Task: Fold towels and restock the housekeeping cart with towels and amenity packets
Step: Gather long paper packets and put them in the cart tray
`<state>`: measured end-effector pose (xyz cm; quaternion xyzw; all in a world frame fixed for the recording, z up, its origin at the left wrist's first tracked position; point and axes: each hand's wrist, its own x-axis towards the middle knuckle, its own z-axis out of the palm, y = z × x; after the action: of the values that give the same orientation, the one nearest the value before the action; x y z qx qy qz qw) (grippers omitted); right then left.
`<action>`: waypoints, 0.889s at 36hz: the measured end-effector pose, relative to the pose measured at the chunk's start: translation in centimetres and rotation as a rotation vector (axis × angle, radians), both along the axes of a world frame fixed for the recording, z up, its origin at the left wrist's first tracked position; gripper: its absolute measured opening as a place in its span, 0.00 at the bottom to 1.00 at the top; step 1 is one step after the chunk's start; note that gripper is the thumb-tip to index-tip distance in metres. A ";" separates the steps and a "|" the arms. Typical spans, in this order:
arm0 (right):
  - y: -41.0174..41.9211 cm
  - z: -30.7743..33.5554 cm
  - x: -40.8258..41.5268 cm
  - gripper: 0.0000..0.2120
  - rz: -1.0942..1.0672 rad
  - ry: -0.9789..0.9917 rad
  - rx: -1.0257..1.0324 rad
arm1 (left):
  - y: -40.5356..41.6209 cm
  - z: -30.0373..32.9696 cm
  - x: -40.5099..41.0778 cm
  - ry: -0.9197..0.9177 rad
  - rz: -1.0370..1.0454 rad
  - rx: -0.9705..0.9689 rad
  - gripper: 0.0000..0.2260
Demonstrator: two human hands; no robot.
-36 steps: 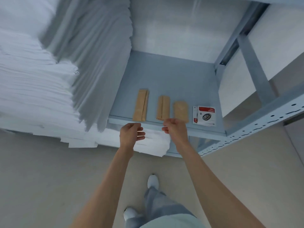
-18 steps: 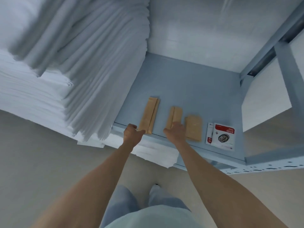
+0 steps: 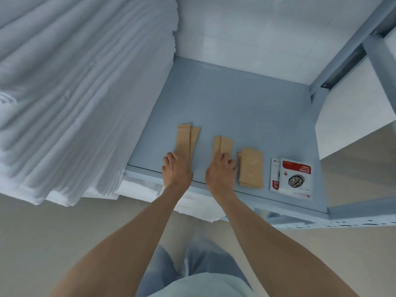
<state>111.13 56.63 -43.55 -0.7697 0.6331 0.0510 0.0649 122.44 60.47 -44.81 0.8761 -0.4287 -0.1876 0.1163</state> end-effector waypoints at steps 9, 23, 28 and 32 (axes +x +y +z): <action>0.0 0.7 -0.3 0.27 -0.046 -0.147 0.014 | 1.5 1.5 1.0 0.152 0.070 -0.090 0.12; 3.8 5.2 0.1 0.12 -0.670 -1.166 0.400 | 5.9 7.8 1.0 1.238 0.558 -0.248 0.14; 6.8 10.6 -0.6 0.11 -0.753 -1.656 0.468 | 8.6 12.4 1.7 1.443 0.482 -0.395 0.15; 8.9 14.9 -1.0 0.09 -0.710 -1.873 0.431 | 9.6 15.6 2.3 1.582 0.406 -0.490 0.12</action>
<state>110.17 65.51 -28.65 -0.2407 0.4968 -0.4801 0.6817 124.70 70.09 -29.25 0.4969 -0.0842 -0.6218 0.5994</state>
